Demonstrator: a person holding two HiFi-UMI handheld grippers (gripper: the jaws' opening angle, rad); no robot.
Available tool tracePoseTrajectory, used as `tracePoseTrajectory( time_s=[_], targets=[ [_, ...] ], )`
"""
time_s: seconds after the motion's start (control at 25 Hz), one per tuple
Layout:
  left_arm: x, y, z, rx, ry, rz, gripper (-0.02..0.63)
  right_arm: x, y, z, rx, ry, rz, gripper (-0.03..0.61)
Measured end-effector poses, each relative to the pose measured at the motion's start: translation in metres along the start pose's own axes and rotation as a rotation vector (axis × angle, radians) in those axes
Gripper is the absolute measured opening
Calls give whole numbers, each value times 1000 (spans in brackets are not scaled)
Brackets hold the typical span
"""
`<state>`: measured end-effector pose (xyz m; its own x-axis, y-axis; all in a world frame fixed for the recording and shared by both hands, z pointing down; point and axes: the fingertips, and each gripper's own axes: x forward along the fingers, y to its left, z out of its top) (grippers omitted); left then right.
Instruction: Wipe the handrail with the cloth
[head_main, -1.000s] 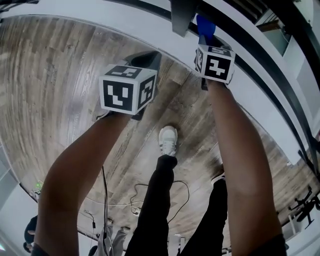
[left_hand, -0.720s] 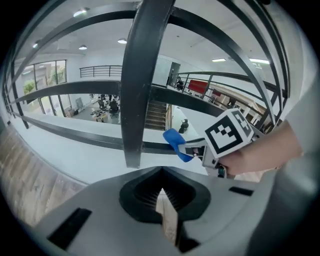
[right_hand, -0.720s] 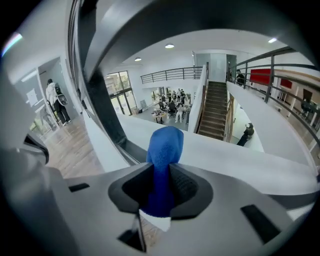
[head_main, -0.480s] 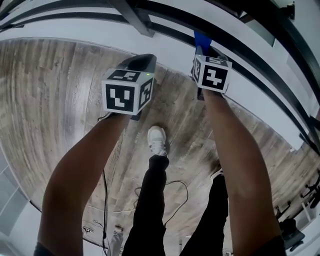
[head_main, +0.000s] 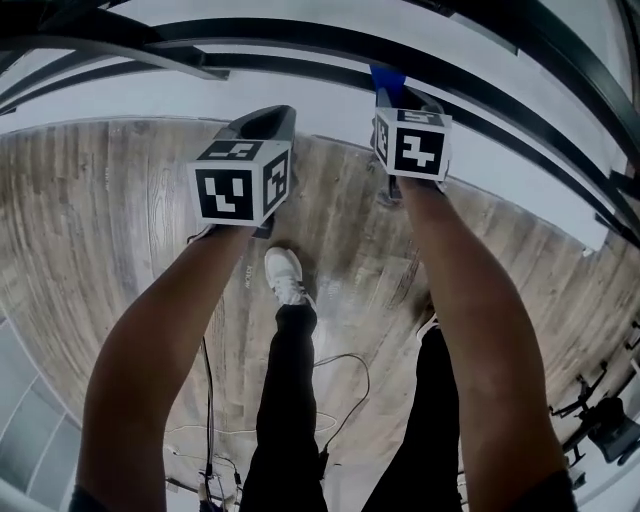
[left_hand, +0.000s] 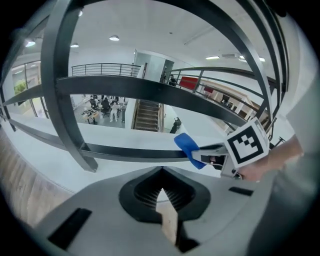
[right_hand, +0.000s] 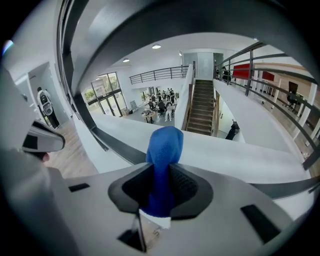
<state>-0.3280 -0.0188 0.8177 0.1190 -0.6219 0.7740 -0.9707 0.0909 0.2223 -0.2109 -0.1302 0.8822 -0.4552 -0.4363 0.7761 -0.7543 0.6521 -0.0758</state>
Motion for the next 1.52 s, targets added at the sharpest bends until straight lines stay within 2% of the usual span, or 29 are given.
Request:
tracePoseTrajectory(
  time_s=[0.56,1.0,1.52],
  targets=[
    [49,-139,4,90,37,-29,3,-63,-164,-59,105,-13,-75,100],
    [104,-296,2,171,67,-100,3,-122,-327,-117,201,-15,-144,100],
    [171,-471,5,235,88,-172,3,-198,-509,-178,252,-10,-238,100]
  ],
)
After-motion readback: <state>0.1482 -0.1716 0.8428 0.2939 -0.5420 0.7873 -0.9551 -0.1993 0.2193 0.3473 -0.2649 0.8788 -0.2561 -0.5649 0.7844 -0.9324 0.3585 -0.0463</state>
